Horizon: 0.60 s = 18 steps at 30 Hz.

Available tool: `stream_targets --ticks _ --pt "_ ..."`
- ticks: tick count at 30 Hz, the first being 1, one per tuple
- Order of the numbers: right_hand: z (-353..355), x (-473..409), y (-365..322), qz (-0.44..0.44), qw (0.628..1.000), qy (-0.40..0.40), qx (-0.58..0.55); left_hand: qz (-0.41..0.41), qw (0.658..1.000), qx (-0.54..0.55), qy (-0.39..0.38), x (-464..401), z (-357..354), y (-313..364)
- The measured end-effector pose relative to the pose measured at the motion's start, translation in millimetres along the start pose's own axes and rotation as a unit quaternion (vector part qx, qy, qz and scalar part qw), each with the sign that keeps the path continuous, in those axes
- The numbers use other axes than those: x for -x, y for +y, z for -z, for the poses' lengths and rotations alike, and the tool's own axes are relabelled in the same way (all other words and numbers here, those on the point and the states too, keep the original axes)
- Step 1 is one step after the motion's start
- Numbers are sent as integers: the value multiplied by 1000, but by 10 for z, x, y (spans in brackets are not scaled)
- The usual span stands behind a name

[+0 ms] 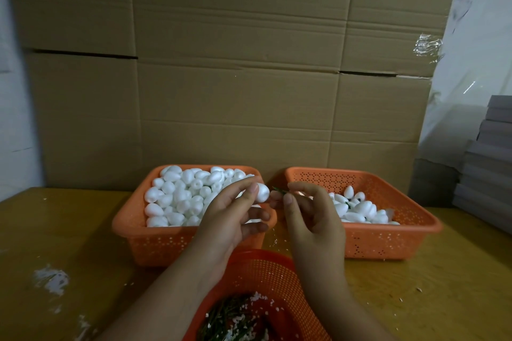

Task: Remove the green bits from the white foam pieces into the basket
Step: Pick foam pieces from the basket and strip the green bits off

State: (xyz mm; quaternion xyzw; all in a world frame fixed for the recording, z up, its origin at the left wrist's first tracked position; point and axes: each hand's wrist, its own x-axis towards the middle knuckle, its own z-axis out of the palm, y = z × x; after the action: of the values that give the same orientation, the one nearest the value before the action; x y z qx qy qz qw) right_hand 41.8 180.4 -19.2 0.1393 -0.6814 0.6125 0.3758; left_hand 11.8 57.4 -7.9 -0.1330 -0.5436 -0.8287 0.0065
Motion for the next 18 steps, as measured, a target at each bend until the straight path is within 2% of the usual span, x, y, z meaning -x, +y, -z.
stream_targets --ticks 13,18 --pt "10 12 57 23 996 7 91 3 1000 14 2 6 -2 27" --pt "-1 19 77 22 993 -4 115 -6 1000 -27 -13 24 9 7"
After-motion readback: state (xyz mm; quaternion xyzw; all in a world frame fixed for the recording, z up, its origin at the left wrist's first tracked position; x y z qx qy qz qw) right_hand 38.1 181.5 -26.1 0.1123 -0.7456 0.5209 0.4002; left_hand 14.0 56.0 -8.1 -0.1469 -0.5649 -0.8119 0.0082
